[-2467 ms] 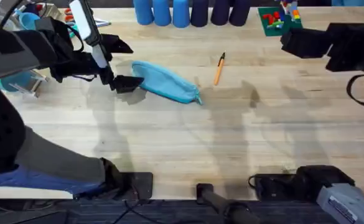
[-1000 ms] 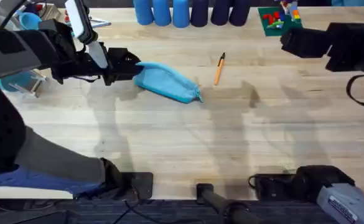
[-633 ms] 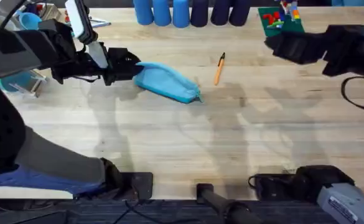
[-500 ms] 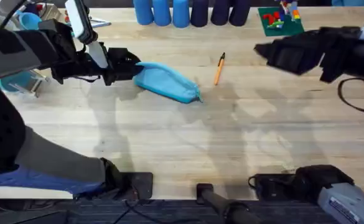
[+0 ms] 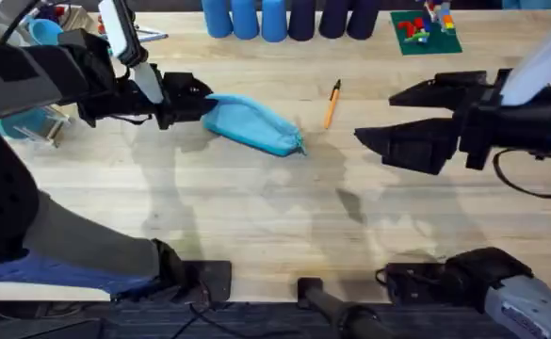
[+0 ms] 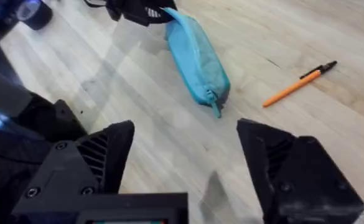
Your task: Unzip the bag, pick up the pens from the table one at a time and place them inside, then zip the bag closed.
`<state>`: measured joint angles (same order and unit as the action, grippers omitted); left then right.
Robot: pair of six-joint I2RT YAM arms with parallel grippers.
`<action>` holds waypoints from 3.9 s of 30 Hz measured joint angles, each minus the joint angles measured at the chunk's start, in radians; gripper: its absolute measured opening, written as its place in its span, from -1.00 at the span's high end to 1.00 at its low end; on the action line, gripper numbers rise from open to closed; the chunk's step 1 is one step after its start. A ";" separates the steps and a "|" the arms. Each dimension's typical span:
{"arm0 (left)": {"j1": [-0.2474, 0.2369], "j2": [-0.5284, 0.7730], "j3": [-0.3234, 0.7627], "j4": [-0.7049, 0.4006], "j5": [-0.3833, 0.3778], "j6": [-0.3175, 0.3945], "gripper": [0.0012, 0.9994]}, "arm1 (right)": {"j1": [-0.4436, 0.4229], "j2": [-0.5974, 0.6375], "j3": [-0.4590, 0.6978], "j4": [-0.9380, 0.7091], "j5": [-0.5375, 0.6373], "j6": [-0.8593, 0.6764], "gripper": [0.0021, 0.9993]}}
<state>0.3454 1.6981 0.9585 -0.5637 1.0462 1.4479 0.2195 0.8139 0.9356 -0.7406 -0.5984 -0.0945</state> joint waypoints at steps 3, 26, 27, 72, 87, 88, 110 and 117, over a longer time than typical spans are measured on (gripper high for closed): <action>0.000 0.000 0.000 0.000 0.000 0.000 0.92 | 0.000 0.000 0.000 0.000 0.029 -0.004 -0.99; 0.000 0.000 0.000 0.000 0.000 0.000 0.92 | 0.016 0.079 0.001 0.000 0.077 0.065 -0.99; 0.000 0.000 0.000 0.000 0.000 0.000 0.92 | 0.025 0.102 0.001 0.000 0.083 0.065 -0.99; 0.000 0.000 0.000 0.000 0.000 0.000 0.92 | 0.237 0.696 0.003 0.363 0.128 0.248 -0.99; 0.000 0.000 0.000 0.000 0.000 0.000 0.92 | 0.269 0.809 0.006 0.419 0.128 0.256 -0.98; 0.000 0.000 0.000 0.000 0.000 0.000 0.92 | 0.269 0.810 0.006 0.431 0.129 0.259 -0.97; 0.000 0.000 0.000 0.001 0.000 0.000 0.92 | 0.269 0.810 0.006 0.469 0.133 0.274 0.26; 0.000 0.000 0.000 0.002 0.000 0.000 0.92 | 0.269 0.810 0.007 0.449 0.135 0.274 0.56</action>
<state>0.3454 1.6981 0.9585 -0.5617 1.0462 1.4479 0.4881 1.6234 0.9428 -0.2919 -0.4637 0.1791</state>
